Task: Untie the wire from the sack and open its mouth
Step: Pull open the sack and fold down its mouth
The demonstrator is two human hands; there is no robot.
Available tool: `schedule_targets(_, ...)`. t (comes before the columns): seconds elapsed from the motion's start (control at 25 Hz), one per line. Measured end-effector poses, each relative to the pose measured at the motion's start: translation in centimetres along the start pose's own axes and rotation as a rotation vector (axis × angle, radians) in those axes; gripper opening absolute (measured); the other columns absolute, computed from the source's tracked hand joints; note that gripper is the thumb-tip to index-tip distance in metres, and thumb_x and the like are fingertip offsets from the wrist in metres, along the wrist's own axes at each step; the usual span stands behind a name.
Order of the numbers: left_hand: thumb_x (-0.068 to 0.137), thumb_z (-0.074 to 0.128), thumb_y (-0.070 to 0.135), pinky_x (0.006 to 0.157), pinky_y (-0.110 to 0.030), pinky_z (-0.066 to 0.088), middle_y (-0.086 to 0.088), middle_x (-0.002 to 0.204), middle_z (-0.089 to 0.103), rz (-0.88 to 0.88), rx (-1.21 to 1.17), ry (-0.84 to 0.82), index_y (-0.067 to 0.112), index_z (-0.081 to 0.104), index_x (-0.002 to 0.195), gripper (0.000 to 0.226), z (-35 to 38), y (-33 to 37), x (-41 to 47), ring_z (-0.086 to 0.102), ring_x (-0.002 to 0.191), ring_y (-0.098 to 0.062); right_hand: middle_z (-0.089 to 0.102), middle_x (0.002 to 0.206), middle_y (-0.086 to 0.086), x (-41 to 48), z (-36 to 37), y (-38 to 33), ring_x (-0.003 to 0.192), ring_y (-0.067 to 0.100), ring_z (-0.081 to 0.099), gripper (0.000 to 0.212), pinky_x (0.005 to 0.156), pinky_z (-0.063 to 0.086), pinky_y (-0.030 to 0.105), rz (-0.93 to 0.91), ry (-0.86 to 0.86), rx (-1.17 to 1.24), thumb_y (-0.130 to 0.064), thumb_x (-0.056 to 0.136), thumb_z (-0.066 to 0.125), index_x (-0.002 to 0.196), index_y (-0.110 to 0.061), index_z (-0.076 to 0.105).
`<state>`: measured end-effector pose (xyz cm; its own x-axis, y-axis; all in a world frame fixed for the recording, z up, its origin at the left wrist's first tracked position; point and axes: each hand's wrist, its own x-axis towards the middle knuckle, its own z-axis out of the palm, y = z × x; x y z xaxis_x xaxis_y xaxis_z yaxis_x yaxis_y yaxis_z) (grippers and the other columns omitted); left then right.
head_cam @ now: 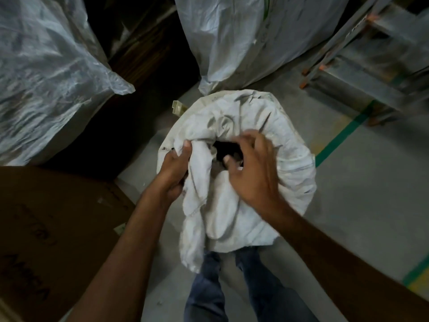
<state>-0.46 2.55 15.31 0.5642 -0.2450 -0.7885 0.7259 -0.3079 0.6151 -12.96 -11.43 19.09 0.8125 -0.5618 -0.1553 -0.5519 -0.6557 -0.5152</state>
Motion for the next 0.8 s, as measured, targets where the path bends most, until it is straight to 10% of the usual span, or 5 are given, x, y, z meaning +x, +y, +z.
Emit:
schedule_targets(0.24, 0.103, 0.032, 0.062, 0.105, -0.035, 0.052, -0.008, 0.125, 0.070, -0.066, -0.466, -0.158, 0.008, 0.058, 0.133, 0.068, 0.5, 5.3, -1.4, 0.066, 0.117, -0.019, 0.050, 0.148, -0.017, -5.5, -0.1, -4.8, 0.131, 0.003, 0.050, 0.100, 0.111, 0.040, 0.028, 0.302, -0.751, 0.676, -0.059, 0.075, 0.083, 0.155, -0.034, 0.028)
schedule_targets(0.44, 0.098, 0.047, 0.063, 0.102, -0.046, 0.055, -0.012, 0.132, 0.066, 0.022, -0.647, -0.140, 0.008, 0.057, 0.137, 0.068, -1.3, 7.1, -1.8, 0.067, 0.115, -0.024, 0.065, 0.096, 0.013, -4.5, -2.1, -4.2, 0.087, 0.034, 0.065, 0.039, 0.073, 0.054, 0.043, -0.092, 0.063, -0.029, -0.013, 0.082, 0.065, 0.120, -0.008, 0.062)
schedule_targets(0.56, 0.083, 0.071, 0.062, 0.092, -0.041, 0.057, -0.009, 0.145, 0.048, 0.215, -0.108, 0.205, 0.017, 0.038, 0.151, 0.088, -0.2, 7.6, -5.2, 0.059, 0.117, -0.022, 0.063, 0.101, 0.014, -4.6, -3.3, -3.7, 0.090, 0.033, 0.059, 0.055, 0.068, 0.049, 0.042, -0.142, 0.259, -0.253, -0.001, 0.078, 0.066, 0.132, -0.011, 0.063)
schedule_targets(0.64, 0.086, 0.071, 0.055, 0.115, -0.043, 0.034, -0.001, 0.158, 0.031, 0.823, 0.542, 0.296, 0.025, 0.035, 0.153, 0.081, -0.2, 7.3, -7.5, 0.035, 0.144, -0.021, 0.065, 0.103, 0.010, -5.0, -3.6, -4.1, 0.091, 0.031, 0.059, 0.061, 0.066, 0.047, 0.040, -0.155, 0.323, -0.311, 0.004, 0.076, 0.068, 0.134, -0.014, 0.063)
schedule_targets(0.8, 0.080, 0.069, 0.066, 0.115, -0.046, 0.021, 0.011, 0.158, 0.041, 1.037, 1.469, -0.324, 0.039, 0.040, 0.151, 0.081, -1.8, 9.3, -8.5, 0.030, 0.150, -0.020, 0.073, 0.105, 0.007, -5.7, -2.7, -4.0, 0.089, 0.028, 0.063, 0.039, 0.066, 0.045, 0.039, -0.246, 0.518, -0.349, 0.005, 0.087, 0.066, 0.123, -0.010, 0.070)
